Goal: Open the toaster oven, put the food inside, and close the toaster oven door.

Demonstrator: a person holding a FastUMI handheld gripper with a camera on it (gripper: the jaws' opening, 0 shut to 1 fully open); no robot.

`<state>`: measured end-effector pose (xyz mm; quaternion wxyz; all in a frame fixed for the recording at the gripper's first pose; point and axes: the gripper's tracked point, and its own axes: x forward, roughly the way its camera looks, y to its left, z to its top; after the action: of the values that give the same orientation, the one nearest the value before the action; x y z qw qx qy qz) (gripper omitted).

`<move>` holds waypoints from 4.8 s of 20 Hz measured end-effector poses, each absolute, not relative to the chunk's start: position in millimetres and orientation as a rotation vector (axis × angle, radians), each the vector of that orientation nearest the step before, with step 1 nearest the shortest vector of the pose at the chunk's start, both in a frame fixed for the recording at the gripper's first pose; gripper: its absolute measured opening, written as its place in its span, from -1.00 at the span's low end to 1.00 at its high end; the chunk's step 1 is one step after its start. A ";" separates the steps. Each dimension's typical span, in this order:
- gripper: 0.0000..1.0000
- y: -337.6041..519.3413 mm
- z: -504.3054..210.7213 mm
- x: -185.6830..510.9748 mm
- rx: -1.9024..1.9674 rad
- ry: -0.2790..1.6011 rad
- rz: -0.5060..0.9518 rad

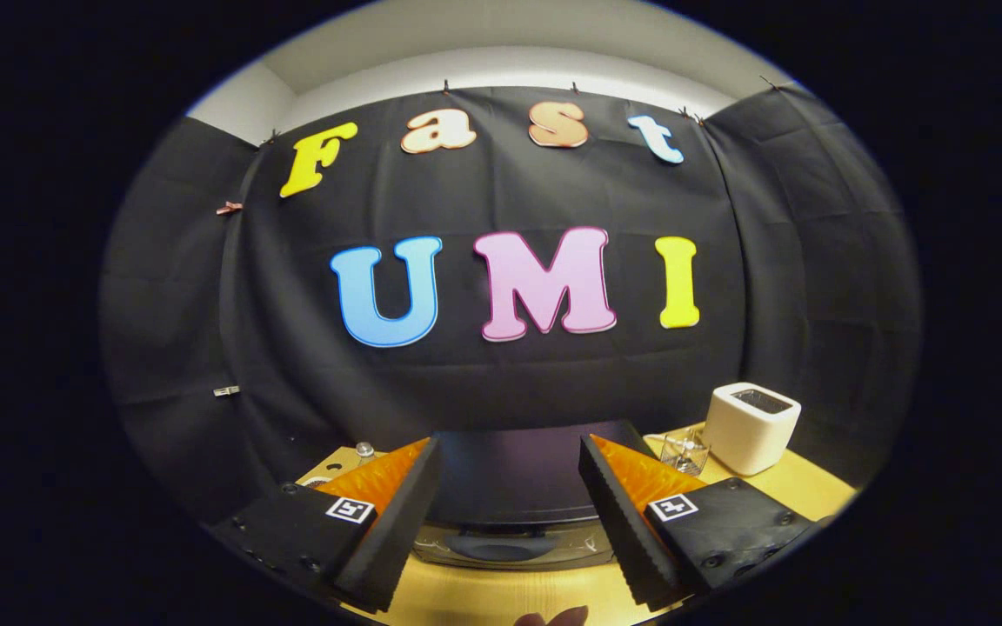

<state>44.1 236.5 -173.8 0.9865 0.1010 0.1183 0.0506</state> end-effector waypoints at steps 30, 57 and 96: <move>0.97 260.0 -307.6 24.2 0.093 0.510 0.068; 0.96 240.2 -356.0 -97.6 0.060 0.759 0.249; 0.50 -16.0 -430.6 -59.3 0.353 1.311 0.574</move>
<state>-59.3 -16.0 -430.6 0.7405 0.1610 0.5978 0.2616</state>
